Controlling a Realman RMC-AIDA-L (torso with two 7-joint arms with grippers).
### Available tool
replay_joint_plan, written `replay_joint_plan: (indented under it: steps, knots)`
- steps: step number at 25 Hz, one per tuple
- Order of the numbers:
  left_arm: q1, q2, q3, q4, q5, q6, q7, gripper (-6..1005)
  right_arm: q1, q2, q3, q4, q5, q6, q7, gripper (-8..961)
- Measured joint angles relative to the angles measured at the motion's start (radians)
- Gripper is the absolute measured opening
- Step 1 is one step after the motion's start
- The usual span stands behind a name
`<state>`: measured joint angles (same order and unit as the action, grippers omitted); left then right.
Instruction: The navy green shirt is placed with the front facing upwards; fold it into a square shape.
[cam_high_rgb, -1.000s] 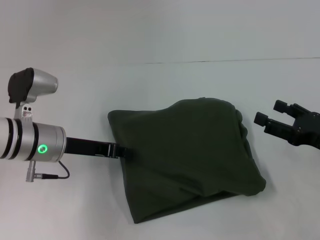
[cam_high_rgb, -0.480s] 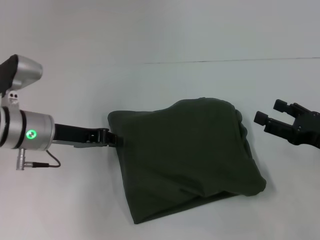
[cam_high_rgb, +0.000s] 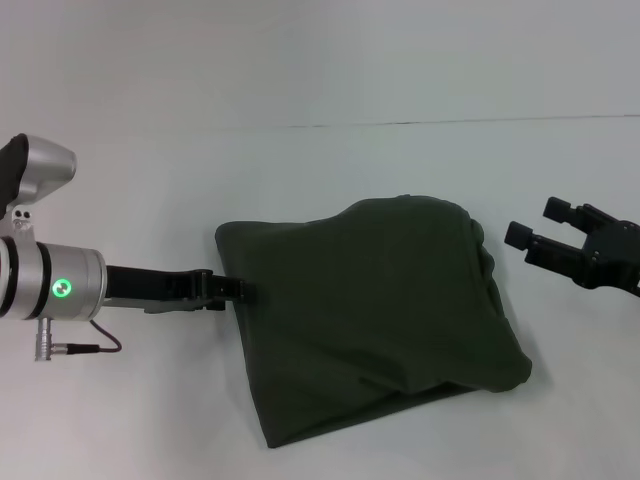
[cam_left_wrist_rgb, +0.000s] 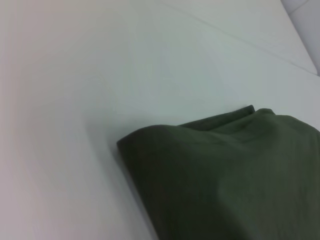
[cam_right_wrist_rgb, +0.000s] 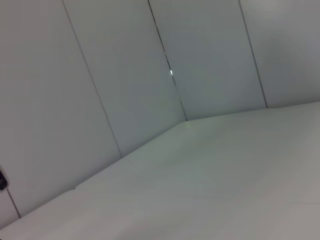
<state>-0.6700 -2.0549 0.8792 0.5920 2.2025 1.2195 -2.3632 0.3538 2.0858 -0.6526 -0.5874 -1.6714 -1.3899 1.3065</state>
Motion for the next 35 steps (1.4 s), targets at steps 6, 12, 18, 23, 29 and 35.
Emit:
replay_joint_plan:
  steps: [6, 12, 18, 23, 29, 35]
  knots:
    - [-0.008, -0.005, 0.0, -0.011, 0.0, 0.0, -0.005, 567, 0.001, -0.001, -0.002, 0.004, -0.001, 0.0, 0.0, 932]
    - [-0.012, -0.014, -0.002, -0.016, 0.0, -0.006, -0.005, 758, 0.001, 0.0, -0.002, 0.004, -0.001, 0.0, 0.001, 931]
    - [-0.029, -0.02, 0.0, -0.047, 0.0, -0.028, -0.004, 911, -0.003, 0.0, -0.002, 0.005, -0.002, 0.0, 0.001, 931]
    - [-0.041, -0.027, 0.001, -0.063, 0.0, -0.031, 0.003, 942, -0.005, 0.0, -0.004, 0.006, -0.002, -0.003, 0.001, 931]
    - [-0.047, -0.032, 0.001, -0.066, 0.0, -0.042, 0.005, 903, -0.007, 0.0, -0.004, 0.006, -0.002, -0.004, 0.001, 932]
    - [-0.043, -0.04, 0.008, -0.058, -0.001, -0.044, 0.03, 847, -0.007, 0.0, -0.003, 0.006, -0.002, -0.004, 0.0, 932]
